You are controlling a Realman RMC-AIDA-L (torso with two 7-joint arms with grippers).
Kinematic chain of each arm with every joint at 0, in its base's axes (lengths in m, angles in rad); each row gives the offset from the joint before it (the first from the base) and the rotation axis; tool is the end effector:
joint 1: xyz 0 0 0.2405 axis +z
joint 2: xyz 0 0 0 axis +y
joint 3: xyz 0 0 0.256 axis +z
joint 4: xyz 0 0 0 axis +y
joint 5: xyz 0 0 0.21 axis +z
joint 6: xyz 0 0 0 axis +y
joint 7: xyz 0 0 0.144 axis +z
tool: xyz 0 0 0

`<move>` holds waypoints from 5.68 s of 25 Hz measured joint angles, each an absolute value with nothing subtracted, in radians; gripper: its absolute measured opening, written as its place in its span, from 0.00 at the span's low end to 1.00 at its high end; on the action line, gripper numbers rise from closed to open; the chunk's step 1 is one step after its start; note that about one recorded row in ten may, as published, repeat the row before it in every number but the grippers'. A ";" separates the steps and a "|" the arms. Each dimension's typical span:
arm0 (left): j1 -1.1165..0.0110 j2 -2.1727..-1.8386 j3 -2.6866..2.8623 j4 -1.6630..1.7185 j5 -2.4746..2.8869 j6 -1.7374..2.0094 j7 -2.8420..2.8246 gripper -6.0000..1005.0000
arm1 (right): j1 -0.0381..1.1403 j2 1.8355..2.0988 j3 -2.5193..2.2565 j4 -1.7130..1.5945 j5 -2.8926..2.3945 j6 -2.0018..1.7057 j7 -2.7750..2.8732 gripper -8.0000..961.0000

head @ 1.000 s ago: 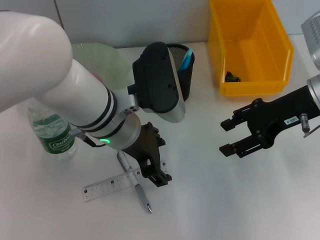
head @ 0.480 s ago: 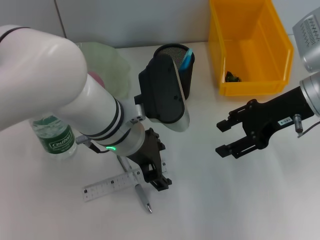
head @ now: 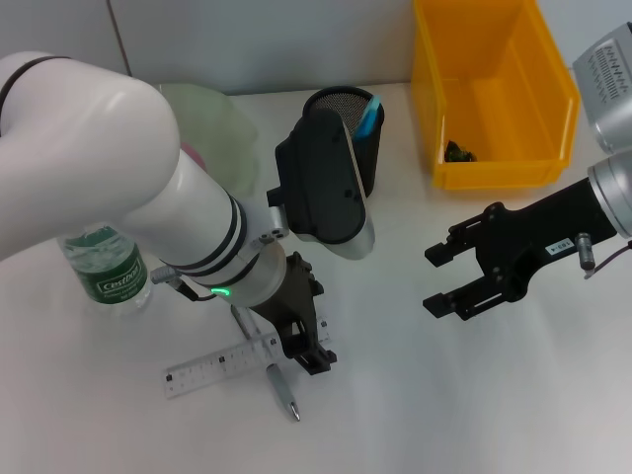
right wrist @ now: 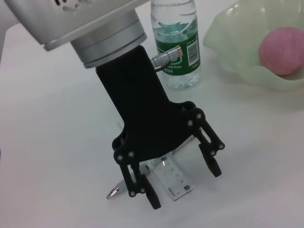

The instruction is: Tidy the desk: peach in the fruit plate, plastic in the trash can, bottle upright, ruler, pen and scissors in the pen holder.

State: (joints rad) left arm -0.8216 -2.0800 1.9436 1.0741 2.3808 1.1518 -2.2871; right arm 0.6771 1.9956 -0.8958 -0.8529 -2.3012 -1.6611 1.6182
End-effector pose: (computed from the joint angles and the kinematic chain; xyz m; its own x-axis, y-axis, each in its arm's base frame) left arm -0.1212 0.3426 -0.1219 0.9148 0.0088 -0.4038 -0.0532 -0.9884 -0.1422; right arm 0.2317 0.3575 0.0245 0.9554 -0.2929 -0.0388 -0.2949 -0.9532 -0.0663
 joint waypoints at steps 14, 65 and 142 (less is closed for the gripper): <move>-0.829 -2.080 1.969 1.059 2.380 1.149 -2.289 0.75 | 0.676 1.997 -0.896 -0.851 -2.301 -1.661 1.615 0.75; -0.439 -2.076 1.257 1.353 1.424 1.276 -2.082 0.39 | 0.582 1.954 -0.675 -0.882 -2.300 -1.763 1.715 0.75; -0.546 -2.080 2.583 0.812 -1.003 1.153 0.197 0.39 | 0.763 2.092 -0.509 0.133 -1.325 -1.551 0.178 0.75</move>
State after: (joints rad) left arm -0.5457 -2.0801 2.5832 0.8117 -1.0031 1.1529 0.1966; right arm 0.7628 2.0922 -0.5090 0.1334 -1.3246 -1.5515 0.1778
